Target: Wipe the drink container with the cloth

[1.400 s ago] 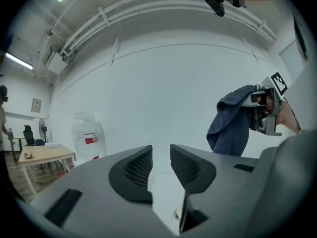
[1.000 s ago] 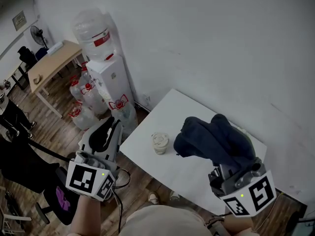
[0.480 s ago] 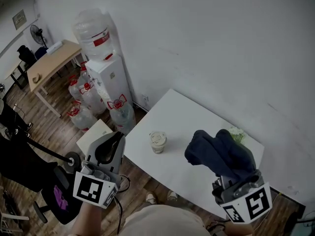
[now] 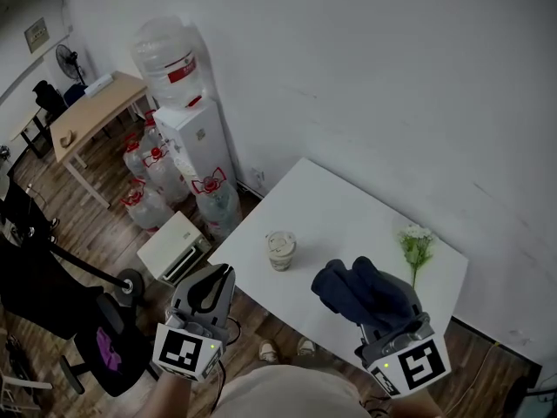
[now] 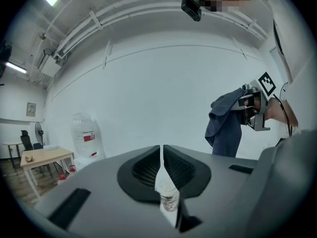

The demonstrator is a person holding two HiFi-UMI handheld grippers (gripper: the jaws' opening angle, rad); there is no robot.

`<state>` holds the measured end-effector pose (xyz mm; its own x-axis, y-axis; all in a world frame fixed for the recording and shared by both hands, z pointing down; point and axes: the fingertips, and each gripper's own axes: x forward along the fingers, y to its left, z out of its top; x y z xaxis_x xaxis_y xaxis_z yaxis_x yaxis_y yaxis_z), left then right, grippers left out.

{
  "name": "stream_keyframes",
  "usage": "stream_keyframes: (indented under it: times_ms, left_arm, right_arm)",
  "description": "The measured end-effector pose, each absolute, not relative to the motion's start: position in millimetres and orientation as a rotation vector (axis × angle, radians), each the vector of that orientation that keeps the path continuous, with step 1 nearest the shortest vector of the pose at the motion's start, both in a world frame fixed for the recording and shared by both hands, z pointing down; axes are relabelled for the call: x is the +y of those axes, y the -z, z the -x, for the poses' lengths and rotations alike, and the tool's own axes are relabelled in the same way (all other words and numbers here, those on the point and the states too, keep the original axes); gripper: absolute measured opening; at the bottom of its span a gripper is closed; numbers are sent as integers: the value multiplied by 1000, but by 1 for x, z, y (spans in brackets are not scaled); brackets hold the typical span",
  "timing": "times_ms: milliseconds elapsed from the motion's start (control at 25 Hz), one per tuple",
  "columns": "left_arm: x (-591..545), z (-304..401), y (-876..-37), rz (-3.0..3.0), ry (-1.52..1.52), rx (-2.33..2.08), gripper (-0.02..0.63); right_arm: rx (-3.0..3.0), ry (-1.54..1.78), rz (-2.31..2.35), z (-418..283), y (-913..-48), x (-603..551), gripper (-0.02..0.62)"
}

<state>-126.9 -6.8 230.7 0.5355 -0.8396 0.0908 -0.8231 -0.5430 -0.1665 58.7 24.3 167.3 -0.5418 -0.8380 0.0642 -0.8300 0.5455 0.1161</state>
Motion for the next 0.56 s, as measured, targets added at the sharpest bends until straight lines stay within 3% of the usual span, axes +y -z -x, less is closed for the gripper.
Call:
stream_keyframes:
  times_ms: [560]
  left_arm:
    - [3, 128, -235, 2669, 274, 1432, 28]
  right_arm:
    - [-2686, 68, -1408, -43, -179, 20, 48]
